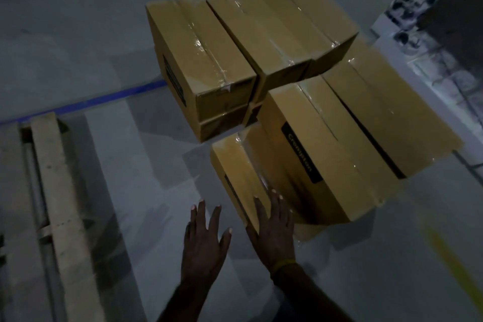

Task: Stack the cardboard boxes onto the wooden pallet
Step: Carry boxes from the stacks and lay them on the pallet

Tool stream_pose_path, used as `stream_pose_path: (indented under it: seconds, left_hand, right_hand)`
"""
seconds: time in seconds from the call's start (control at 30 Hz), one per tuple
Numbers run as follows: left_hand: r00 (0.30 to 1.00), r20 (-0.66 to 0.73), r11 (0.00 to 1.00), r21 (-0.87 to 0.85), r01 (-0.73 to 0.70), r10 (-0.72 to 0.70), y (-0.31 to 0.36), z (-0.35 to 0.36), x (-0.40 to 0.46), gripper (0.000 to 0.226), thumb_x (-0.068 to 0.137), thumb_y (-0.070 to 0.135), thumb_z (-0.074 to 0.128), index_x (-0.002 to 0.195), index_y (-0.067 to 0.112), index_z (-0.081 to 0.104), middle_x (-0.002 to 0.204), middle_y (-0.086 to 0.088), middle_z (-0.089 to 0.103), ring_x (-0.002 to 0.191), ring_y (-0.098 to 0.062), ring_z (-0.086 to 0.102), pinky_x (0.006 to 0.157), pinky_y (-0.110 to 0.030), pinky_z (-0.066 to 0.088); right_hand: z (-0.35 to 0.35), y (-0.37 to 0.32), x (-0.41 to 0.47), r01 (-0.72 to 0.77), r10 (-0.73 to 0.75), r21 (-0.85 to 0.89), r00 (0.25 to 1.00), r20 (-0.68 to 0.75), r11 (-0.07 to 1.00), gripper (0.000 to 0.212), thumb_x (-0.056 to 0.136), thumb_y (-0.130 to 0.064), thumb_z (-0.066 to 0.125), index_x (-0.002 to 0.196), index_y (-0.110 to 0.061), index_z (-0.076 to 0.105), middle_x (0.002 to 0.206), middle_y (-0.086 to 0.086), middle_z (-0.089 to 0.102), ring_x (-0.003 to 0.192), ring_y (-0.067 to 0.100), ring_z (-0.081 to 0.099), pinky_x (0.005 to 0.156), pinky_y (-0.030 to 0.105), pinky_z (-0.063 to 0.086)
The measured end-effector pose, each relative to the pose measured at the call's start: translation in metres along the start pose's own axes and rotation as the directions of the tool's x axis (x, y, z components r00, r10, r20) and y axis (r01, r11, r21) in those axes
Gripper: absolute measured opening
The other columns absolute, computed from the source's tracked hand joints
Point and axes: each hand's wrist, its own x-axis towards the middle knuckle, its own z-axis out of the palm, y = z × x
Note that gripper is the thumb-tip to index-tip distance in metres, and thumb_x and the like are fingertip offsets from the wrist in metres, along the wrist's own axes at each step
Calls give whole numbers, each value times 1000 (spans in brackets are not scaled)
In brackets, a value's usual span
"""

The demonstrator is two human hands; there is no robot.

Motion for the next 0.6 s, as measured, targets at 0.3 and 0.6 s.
stream_pose_path:
  seconds: [0.3,0.6]
  left_hand:
    - [998,22,992,-111,59,-56,182,93,87,63,100,57,39,156,33,22,167,2,-2,154,-23,0,118,-48,28]
    - [999,47,968,-251,27,-15,324,170,205,73,97,60,45,157,34,14,166,10,-14,152,-34,-11,119,-52,14]
  right_hand:
    - [-35,193,111,72,-71,58,997,-24,996,62,94,-51,43,151,-26,35,161,17,24,145,40,30,107,63,35]
    - [-51,353,233,124,-118,-79,990,81,989,69,99,-55,44,157,-38,10,164,13,-16,152,38,-3,119,60,16]
